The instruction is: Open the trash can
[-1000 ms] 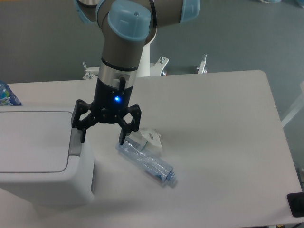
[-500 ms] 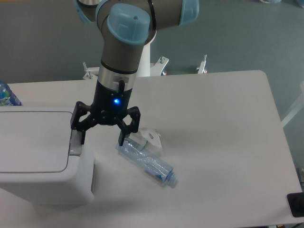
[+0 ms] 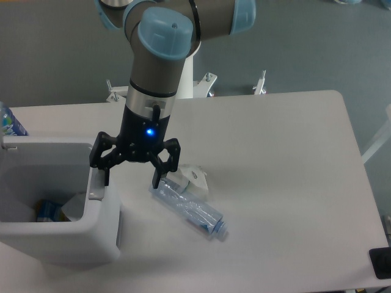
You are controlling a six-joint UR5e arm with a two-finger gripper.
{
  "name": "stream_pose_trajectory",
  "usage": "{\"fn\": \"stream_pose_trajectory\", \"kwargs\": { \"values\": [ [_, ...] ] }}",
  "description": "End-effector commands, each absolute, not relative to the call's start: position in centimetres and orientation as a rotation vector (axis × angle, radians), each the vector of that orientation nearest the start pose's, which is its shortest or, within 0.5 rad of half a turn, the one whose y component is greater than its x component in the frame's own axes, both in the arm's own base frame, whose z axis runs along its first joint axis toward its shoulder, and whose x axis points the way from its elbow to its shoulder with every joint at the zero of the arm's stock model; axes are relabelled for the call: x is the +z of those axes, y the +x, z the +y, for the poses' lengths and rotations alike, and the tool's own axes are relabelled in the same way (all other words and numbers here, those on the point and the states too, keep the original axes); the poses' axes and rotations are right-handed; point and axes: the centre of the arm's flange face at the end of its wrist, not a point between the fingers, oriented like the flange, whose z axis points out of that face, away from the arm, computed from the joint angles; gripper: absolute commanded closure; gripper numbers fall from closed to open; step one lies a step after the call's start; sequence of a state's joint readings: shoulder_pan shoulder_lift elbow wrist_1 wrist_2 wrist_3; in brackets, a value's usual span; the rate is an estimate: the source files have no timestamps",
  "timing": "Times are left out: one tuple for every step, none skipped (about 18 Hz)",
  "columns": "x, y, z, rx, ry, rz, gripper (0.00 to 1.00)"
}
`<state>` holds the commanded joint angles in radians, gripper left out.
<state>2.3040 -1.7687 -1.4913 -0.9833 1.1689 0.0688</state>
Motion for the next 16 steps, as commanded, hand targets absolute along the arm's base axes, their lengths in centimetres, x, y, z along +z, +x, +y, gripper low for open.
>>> {"fn": "stream_pose_trajectory", "kwargs": {
  "values": [
    [51.1,-27.9,56.4,-0.200,-2.440,-0.656,0.00],
    [52.4,-28.2,56.4,-0.142,-2.444,-0.590,0.00],
    [53.0,-28.7,56.2,-0.052,-2.463,-0.542,0.00],
    [53.5,-29.5,55.6,0.069,-2.496,-0.512,0.00],
    [53.4,-30.4,54.9,0.178,-2.543,-0.490,0.00],
    [53.4,-31.4,54.0,0.251,-2.573,-0.475,0.00],
    [53.3,-31.9,53.6,0.283,-2.589,-0.445,0.00],
    [53.3,-32.4,53.1,0.305,-2.602,-0.410,0.00],
    [53.7,-33.5,51.6,0.339,-2.621,-0.381,0.00],
    [53.7,-34.9,49.7,0.373,-2.665,-0.349,0.00],
    [53.4,-35.8,48.1,0.394,-2.714,-0.296,0.00],
    [53.0,-36.2,47.1,0.395,-2.755,-0.236,0.00],
    [52.8,-36.5,46.1,0.402,-2.779,-0.178,0.00],
    [53.0,-37.8,44.2,0.419,-2.796,-0.155,0.00],
    [52.9,-39.1,42.5,0.433,-2.817,-0.124,0.00],
    [52.9,-39.8,41.2,0.443,-2.834,-0.084,0.00]
  ]
}}
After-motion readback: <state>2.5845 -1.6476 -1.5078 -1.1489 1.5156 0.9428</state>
